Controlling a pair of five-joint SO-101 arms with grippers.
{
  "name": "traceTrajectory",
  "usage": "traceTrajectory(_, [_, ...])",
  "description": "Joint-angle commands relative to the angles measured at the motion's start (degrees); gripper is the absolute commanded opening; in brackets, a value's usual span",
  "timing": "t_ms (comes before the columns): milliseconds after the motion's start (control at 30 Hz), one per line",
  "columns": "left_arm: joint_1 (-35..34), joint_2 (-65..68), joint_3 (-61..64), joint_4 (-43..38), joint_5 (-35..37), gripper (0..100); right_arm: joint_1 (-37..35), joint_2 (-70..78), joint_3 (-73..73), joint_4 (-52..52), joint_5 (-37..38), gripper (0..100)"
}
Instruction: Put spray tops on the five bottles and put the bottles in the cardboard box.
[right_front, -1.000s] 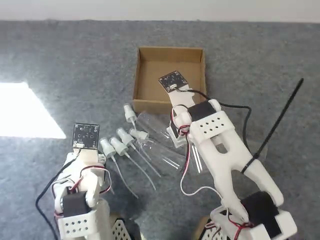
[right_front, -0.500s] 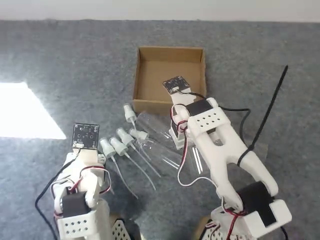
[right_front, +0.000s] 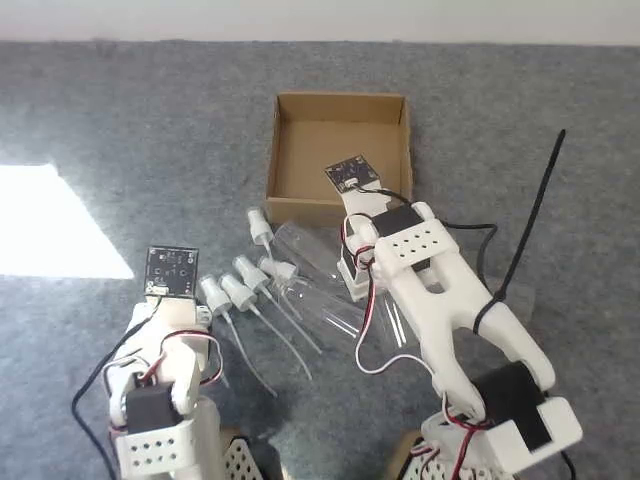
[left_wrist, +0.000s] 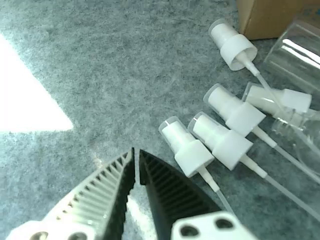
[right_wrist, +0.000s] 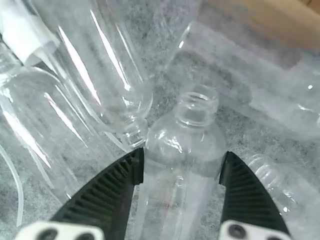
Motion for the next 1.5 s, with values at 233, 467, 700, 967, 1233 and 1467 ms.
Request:
traceTrajectory(233, [-0.18,0.18,-0.66,-2.02,-0.70,2,1.45,-0.40,0.09,-1.80,-0.09,16.2])
traceTrajectory(467, [-0.18,0.18,-0.22,-2.20,-0.70,2,1.45,-3.74,0.00,0.75,0.53,13.7])
traceTrajectory(700, [-0.18,0.18,-0.22,-2.20,-0.70,2,1.36,-8.22,0.97,2.95,1.93,13.9])
traceTrajectory(967, [-0.18,0.18,-0.22,-2.20,-0.70,2,1.27,-4.53,1.58,1.01,2.11,21.0])
traceTrajectory(1233, [-0.18,0.18,-0.13,-2.20,-0.70,2,1.10,-1.80,1.58,-0.57,2.11,21.5])
traceTrajectory(1467, [-0.18,0.18,-0.13,-2.20,-0.70,2,1.27,-1.71,1.58,-0.48,1.76,26.8])
